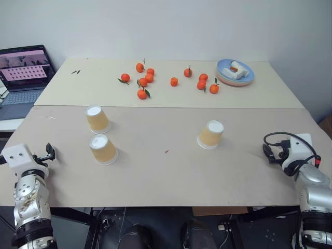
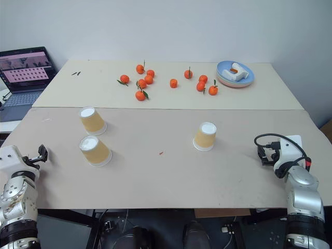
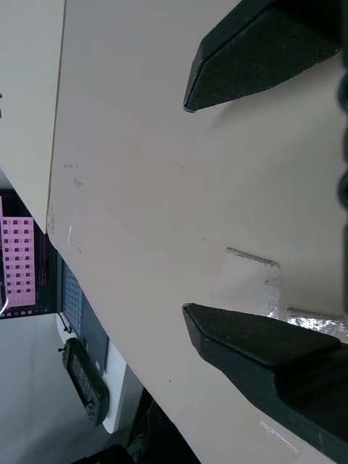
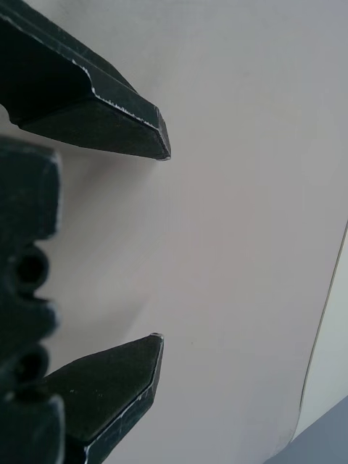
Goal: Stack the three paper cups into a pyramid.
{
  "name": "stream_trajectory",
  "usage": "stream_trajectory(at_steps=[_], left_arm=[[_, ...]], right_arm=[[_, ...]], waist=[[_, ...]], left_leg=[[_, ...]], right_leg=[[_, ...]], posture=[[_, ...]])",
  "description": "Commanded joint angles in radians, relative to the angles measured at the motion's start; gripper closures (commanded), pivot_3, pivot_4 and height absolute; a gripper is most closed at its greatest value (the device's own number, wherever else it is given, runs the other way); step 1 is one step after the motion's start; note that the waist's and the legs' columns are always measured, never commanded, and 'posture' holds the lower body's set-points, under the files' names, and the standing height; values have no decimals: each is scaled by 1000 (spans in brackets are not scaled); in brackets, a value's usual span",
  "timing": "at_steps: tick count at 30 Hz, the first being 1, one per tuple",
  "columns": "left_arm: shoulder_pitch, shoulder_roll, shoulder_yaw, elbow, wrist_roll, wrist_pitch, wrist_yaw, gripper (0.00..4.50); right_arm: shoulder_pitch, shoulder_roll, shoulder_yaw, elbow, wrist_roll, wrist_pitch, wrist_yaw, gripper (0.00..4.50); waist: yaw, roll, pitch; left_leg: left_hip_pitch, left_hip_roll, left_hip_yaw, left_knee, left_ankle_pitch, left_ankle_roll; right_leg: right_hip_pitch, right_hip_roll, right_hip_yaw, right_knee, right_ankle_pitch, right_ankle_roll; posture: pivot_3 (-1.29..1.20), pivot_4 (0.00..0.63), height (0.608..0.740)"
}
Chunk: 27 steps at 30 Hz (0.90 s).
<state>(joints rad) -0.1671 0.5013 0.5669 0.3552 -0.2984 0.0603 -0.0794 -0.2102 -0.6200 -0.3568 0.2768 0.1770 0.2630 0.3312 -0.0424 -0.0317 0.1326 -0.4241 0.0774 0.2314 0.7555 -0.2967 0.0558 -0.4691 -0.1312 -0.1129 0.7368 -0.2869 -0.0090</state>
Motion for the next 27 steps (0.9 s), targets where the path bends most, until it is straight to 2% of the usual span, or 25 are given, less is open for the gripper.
stream_trajectory(at_steps=[1,4,7,10,12,15,19,23,26,27], left_arm=[[-15,8,-16,-30,2,-24,-27,0],[19,10,-40,-130,-70,27,-152,0],[64,30,-36,-217,-119,80,-224,0],[105,52,-33,-293,-142,130,-270,0],[156,81,-36,-360,-175,178,-336,0],[218,133,-33,-432,-211,239,-418,0],[310,246,-65,-568,-281,336,-607,0],[297,342,-117,-590,-287,370,-738,0],[211,379,-170,-538,-264,361,-789,0],[170,385,-194,-519,-255,358,-802,0]], right_arm=[[-33,5,-2,-27,8,-7,-3,15],[-122,-14,25,-297,261,198,196,15],[-207,-91,45,-521,507,404,353,15],[-296,-155,61,-652,703,543,443,15],[-381,-199,145,-740,834,625,551,15],[-434,-244,307,-794,770,631,642,15],[-454,-224,459,-787,652,574,692,15],[-458,-183,497,-762,598,544,699,15],[-454,-160,496,-755,578,538,687,15],[-449,-156,494,-756,571,536,683,15]], waist=[[0,0,0],[-9,2,1],[-16,4,2],[-11,4,2],[-1,1,1],[7,1,1],[24,1,1],[36,2,2],[36,2,2],[36,2,2]], left_leg=[[0,0,0,0,0,0],[0,0,0,1,0,0],[-1,2,-1,2,0,0],[-2,2,-4,0,0,0],[-1,2,-8,0,-1,-1],[-1,3,-10,0,-2,-1],[-1,2,-13,4,-4,2],[-2,2,-14,7,-10,-6],[-3,1,-13,7,-9,-4],[-4,2,-14,7,-6,2]], right_leg=[[0,0,0,0,0,0],[0,0,0,0,0,0],[-2,1,1,1,0,-1],[-1,1,-2,-1,0,-2],[3,2,-9,-4,-1,-4],[5,0,-10,-5,-2,-5],[8,-8,-14,-6,-2,-5],[5,-10,-17,-5,-2,-4],[7,-9,-17,-4,-2,-4],[7,-8,-18,-4,-2,-4]], posture=[[0,150,680],[0,150,680],[0,150,680],[0,150,680],[0,150,680],[0,150,680],[0,150,680],[0,150,680],[0,150,680],[0,150,680]])
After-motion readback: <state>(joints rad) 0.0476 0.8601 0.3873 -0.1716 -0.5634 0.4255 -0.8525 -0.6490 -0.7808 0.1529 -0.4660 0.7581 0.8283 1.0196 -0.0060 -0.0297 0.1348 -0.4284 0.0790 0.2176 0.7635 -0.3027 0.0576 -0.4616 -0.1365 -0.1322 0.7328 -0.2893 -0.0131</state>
